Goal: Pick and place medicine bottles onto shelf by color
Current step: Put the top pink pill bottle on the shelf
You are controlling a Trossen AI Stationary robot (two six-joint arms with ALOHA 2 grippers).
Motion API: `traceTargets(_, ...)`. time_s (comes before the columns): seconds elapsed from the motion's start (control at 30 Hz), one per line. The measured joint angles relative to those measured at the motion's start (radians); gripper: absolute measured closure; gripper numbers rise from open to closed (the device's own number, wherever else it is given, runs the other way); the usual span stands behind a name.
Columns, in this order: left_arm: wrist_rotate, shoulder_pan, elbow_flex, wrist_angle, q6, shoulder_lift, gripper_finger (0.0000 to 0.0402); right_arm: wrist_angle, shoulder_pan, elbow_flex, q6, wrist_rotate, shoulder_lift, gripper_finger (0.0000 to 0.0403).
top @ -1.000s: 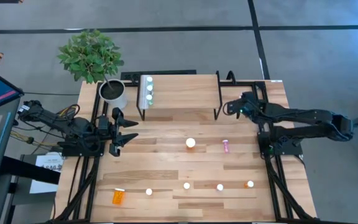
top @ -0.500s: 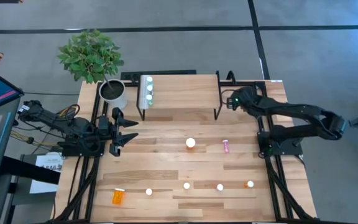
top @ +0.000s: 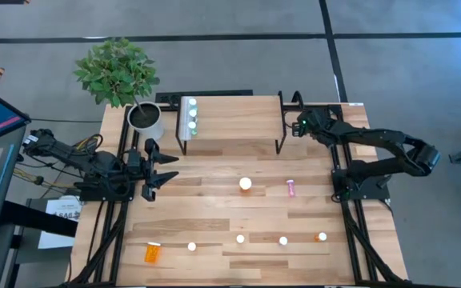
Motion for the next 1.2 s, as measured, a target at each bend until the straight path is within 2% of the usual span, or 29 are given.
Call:
traceTargets(0.47, -0.009, 0.0, 0.0, 0.0, -0.008, 0.0, 0.0201, 0.003, -0.052, 0.0, 0.004, -0.082, 0.0, 0.0188)
traceTargets(0.97, -0.009, 0.0, 0.0, 0.0, -0.009, 0.0, 0.0201, -0.006, -0.058, 0.0, 0.004, -0.085, 0.0, 0.0221)
traceTargets(1.2, -0.009, 0.0, 0.0, 0.0, -0.012, 0.0, 0.0201, -0.017, -0.058, 0.0, 0.004, -0.085, 0.0, 0.0248)
